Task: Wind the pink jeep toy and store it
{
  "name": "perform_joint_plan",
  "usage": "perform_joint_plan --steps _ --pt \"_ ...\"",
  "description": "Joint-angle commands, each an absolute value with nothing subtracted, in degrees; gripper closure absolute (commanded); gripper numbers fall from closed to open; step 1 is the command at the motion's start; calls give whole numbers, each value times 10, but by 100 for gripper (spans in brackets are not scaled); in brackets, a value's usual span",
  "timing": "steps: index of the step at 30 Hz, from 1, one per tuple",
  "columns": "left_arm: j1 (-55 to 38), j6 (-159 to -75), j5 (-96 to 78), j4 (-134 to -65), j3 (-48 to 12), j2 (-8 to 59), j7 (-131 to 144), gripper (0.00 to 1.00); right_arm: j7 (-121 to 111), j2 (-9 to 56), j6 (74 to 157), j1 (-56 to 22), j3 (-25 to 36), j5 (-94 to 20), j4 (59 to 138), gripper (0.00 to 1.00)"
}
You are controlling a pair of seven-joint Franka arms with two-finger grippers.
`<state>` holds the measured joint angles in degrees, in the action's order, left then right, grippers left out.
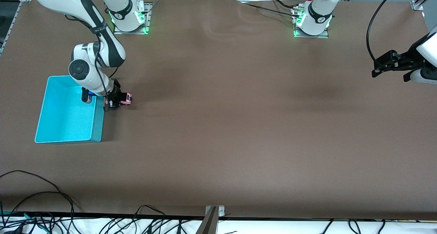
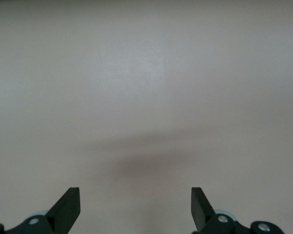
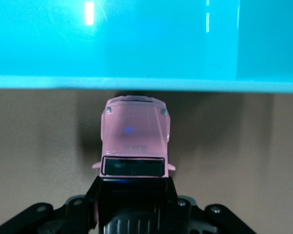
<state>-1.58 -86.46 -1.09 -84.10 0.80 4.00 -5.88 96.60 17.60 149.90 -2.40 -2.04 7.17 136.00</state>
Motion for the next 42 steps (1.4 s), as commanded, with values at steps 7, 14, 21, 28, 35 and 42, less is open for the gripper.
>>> perform_joint_plan --steps 7,14,21,28,35,42 --pt "-15 -860 -9 -824 10 47 -70 0 965 150 1494 -25 -23 103 1330 100" --pt "-15 -860 -9 -824 9 47 -70 0 933 140 1415 -26 -38 117 1262 100" --pt "-15 -860 -8 -824 10 47 -70 0 839 128 1309 -20 -38 109 1177 100" --pt "-15 -860 -6 -824 9 47 -70 0 727 118 1280 -5 -36 86 1154 100" --pt "-14 -860 -6 -824 9 47 -70 0 566 118 1235 14 -33 75 1147 100" --pt "-15 -860 -8 -824 9 47 -70 0 346 118 1194 38 -14 74 1148 100"
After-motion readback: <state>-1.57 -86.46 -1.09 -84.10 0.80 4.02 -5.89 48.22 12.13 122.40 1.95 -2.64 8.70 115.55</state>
